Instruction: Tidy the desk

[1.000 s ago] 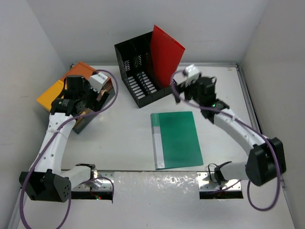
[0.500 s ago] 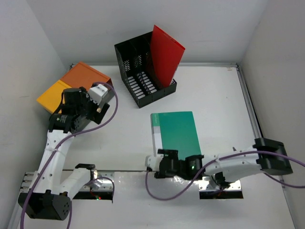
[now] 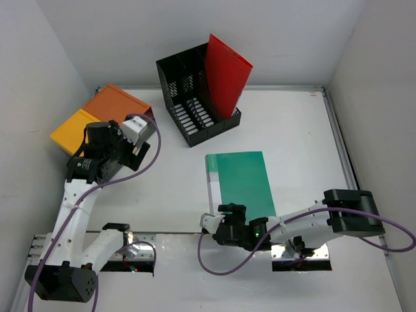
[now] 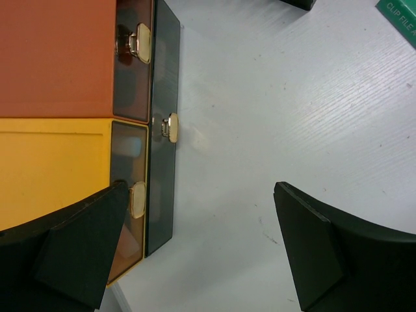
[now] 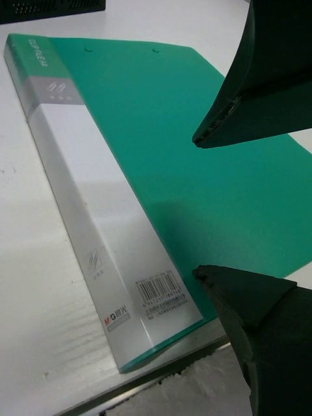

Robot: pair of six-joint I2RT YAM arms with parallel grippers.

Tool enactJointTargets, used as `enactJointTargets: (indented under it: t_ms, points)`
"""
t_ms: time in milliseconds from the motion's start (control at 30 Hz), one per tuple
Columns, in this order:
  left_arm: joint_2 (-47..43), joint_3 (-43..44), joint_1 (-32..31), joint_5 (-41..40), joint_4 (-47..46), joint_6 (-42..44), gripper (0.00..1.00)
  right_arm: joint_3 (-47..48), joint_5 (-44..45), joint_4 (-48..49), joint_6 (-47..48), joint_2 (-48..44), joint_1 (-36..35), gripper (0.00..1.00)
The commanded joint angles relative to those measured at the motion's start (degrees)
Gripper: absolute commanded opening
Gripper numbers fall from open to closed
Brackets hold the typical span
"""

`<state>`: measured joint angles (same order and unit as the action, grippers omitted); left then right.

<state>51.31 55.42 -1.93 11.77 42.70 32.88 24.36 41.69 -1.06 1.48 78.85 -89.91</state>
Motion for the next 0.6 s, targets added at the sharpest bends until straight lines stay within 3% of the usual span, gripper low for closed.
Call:
enactJointTargets:
  t_ms: [0, 200, 300, 367, 567]
  points:
    - [-0.9, -0.2, -0.2, 1.2, -1.5, -0.4, 0.93, 0.9, -3.4, 4.0, -1.1, -0.2, -9.5, 0.72]
    - [0.2, -0.3, -0.2, 0.9, -1.7, -0.3, 0.93, 1.0, -20.7, 4.5, -1.0, -6.8, -9.8, 0.73]
    - [0.2, -0.1, -0.2, 1.7, -1.7, -0.4, 0.93, 0.3, -23.8, 2.3, -1.1, -7.7, -9.8, 0.73]
    - [0.1, 0.0, -0.2, 2.1, -1.7, -0.4, 0.93, -0.4, -23.5, 2.9, -2.7, -7.9, -9.8, 0.74]
    - [-0.2, 0.0, -0.2, 2.6, -1.2, 0.0, 0.93, -3.3, -9.9, 9.5, -3.4, -3.4, -9.8, 0.7]
